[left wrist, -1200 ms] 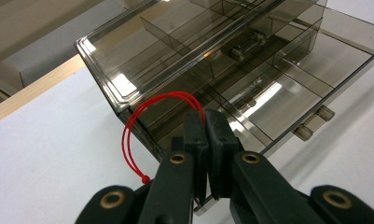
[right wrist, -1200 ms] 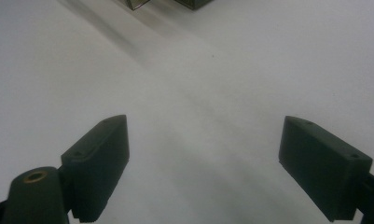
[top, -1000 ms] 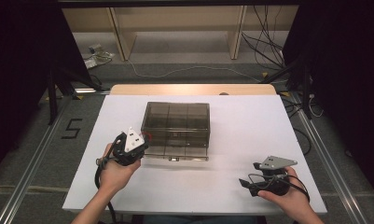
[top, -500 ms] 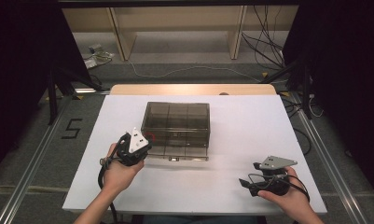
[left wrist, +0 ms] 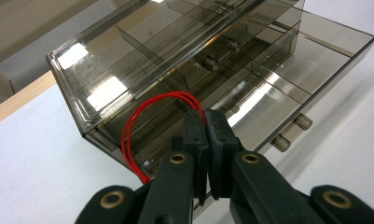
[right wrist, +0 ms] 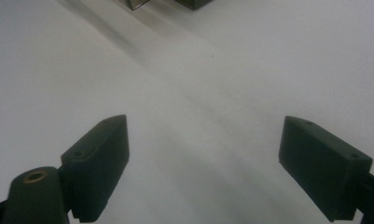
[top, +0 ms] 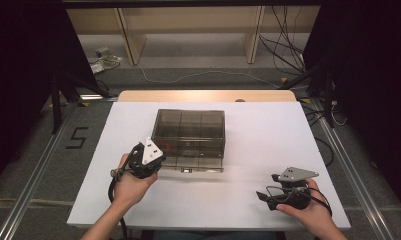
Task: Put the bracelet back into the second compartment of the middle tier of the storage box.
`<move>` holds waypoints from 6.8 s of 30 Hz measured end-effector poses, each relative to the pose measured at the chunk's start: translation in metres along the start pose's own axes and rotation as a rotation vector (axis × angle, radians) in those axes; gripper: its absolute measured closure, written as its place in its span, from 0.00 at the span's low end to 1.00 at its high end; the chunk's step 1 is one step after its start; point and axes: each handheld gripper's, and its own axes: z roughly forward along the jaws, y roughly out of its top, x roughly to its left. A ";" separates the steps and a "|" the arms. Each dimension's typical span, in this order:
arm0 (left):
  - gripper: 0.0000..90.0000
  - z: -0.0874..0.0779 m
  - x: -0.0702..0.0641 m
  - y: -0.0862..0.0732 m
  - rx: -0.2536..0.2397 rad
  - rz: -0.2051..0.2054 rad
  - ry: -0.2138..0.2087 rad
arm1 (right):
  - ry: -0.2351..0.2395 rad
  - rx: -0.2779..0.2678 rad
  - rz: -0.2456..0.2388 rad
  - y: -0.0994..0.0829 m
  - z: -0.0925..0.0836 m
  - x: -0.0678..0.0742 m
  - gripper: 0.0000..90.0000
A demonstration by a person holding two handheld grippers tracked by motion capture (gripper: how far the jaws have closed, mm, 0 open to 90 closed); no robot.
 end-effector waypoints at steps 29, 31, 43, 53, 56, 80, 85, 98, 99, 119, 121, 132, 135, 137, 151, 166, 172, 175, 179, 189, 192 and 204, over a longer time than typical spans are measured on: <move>0.97 0.008 -0.011 0.008 0.000 0.026 -0.022 | -0.001 -0.003 0.005 0.000 0.000 0.000 0.19; 0.97 0.009 -0.011 0.008 0.000 0.026 -0.024 | 0.000 -0.002 0.004 0.000 0.000 0.000 0.19; 0.97 0.010 -0.014 0.009 0.004 0.036 -0.033 | -0.003 -0.003 0.003 0.000 0.000 0.000 0.19; 0.97 0.014 -0.017 0.013 -0.002 0.042 -0.038 | -0.002 -0.009 0.004 0.000 -0.002 0.000 0.19; 0.97 0.014 -0.017 0.013 0.001 0.044 -0.037 | -0.003 -0.010 0.007 0.000 -0.001 0.000 0.19; 0.97 0.020 -0.025 0.019 -0.003 0.057 -0.061 | 0.000 -0.013 0.007 0.000 -0.001 0.000 0.19; 0.97 0.020 -0.026 0.019 -0.006 0.053 -0.059 | 0.000 -0.015 0.006 0.000 -0.002 0.000 0.19; 0.97 0.020 -0.028 0.020 0.001 0.061 -0.069 | 0.002 -0.011 0.001 0.000 -0.002 0.000 0.19; 0.97 0.020 -0.028 0.020 0.003 0.064 -0.069 | 0.002 -0.011 0.001 0.000 -0.002 0.000 0.19; 0.97 0.026 -0.035 0.025 0.000 0.076 -0.087 | 0.001 -0.014 0.004 0.000 -0.002 0.000 0.19; 0.97 0.026 -0.036 0.025 0.002 0.079 -0.088 | 0.002 -0.013 -0.001 0.000 -0.002 0.000 0.19; 0.97 0.027 -0.037 0.025 0.008 0.089 -0.092 | 0.002 -0.010 -0.001 0.000 -0.002 0.000 0.19; 0.97 0.028 -0.038 0.025 0.009 0.090 -0.096 | 0.002 -0.009 -0.002 0.000 -0.002 0.000 0.19; 0.97 0.030 -0.039 0.027 0.006 0.087 -0.098 | 0.002 -0.009 -0.001 0.000 -0.002 0.000 0.19; 0.97 0.036 -0.048 0.033 0.009 0.109 -0.121 | 0.002 -0.015 0.003 0.000 -0.002 0.000 0.19; 0.97 0.039 -0.050 0.031 0.019 0.111 -0.130 | 0.003 -0.010 -0.002 0.000 -0.002 0.000 0.19; 0.97 0.046 -0.052 0.034 0.025 0.111 -0.141 | 0.004 -0.010 0.000 0.000 -0.003 0.000 0.19; 0.97 0.047 -0.051 0.034 0.030 0.112 -0.141 | 0.002 -0.014 0.005 0.000 -0.003 0.000 0.19; 0.97 0.048 -0.050 0.033 0.029 0.105 -0.136 | 0.002 -0.014 0.006 0.000 -0.003 0.000 0.19; 0.97 0.051 -0.050 0.030 0.046 0.108 -0.144 | 0.003 -0.011 -0.002 0.000 -0.003 0.000 0.19; 0.97 0.052 -0.051 0.030 0.050 0.110 -0.145 | 0.004 -0.011 0.001 0.000 -0.002 0.000 0.19; 0.97 0.054 -0.052 0.029 0.058 0.110 -0.157 | 0.005 -0.011 0.000 0.000 -0.002 0.000 0.19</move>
